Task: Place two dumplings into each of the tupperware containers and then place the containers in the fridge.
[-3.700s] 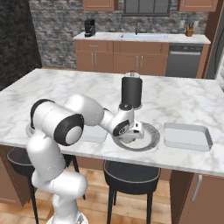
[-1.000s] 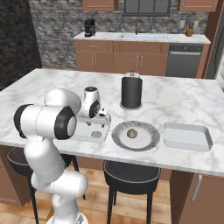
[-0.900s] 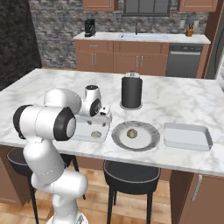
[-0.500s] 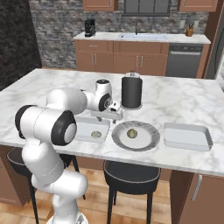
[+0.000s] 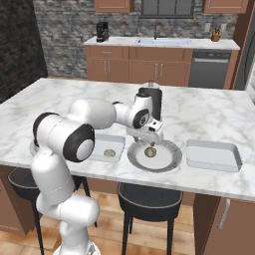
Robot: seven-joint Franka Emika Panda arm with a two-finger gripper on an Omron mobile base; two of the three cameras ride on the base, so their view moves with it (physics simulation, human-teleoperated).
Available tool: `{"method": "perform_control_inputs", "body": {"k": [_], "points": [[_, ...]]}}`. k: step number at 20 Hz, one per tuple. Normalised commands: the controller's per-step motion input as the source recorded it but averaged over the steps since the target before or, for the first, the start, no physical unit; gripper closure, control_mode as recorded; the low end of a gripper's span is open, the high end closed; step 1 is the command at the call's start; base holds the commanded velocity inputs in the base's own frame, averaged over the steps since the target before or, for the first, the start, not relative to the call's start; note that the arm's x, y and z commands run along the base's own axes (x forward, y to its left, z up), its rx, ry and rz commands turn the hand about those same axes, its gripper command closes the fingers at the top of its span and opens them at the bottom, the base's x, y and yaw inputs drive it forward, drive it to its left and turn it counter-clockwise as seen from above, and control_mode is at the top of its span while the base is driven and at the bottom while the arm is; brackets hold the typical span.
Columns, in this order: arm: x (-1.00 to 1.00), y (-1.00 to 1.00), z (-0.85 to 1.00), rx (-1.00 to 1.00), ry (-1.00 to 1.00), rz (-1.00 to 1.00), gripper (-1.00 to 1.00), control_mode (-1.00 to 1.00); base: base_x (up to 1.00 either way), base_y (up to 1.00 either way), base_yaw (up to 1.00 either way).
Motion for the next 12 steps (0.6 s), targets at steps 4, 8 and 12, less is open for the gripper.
{"method": "perform_control_inputs", "body": {"k": [4,8,12], "points": [[-0.07,-0.18,-0.31,0.0,0.0,-0.13,-1.0,-1.0,0.0,0.0,0.0],[0.25,0.14,-0.22,0.0,0.0,-0.03,-1.0,-1.0,0.0,0.0,0.0],[0.32,0.0,-0.37,0.0,0.0,0.0,-1.0,-1.0,0.0,0.0,0.0]]}}
